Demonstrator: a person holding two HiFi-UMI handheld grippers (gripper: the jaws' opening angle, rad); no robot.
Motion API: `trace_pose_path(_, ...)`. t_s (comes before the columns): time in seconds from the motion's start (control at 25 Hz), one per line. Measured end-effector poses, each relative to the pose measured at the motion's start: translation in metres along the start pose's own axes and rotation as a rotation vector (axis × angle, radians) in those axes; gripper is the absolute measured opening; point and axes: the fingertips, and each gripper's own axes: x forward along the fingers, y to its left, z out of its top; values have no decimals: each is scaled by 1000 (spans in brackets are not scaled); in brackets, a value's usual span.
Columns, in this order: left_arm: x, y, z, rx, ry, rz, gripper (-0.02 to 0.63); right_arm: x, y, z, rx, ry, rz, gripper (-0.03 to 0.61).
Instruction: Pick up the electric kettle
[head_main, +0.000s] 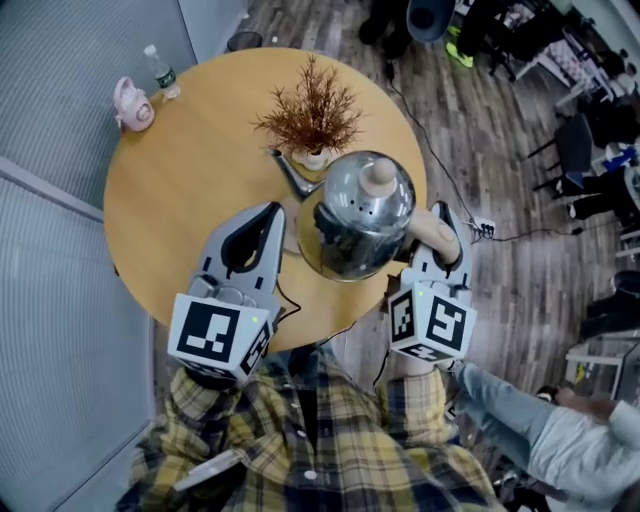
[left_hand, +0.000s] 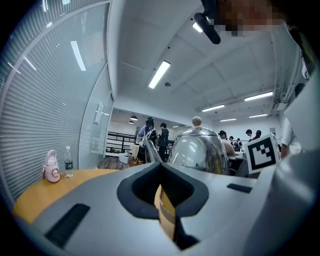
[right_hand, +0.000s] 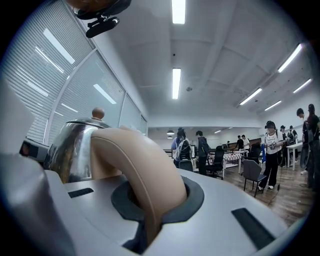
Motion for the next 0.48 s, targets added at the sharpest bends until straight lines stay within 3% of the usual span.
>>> trace_pose_path(0.2,-23,-22,13,32,-8,-18,2,-45,-11,31,0,-35,8,31)
trace_pose_path(0.48,-16,-26,12,13,2,-24,2,-54,-13,39,-19,-36,20,31)
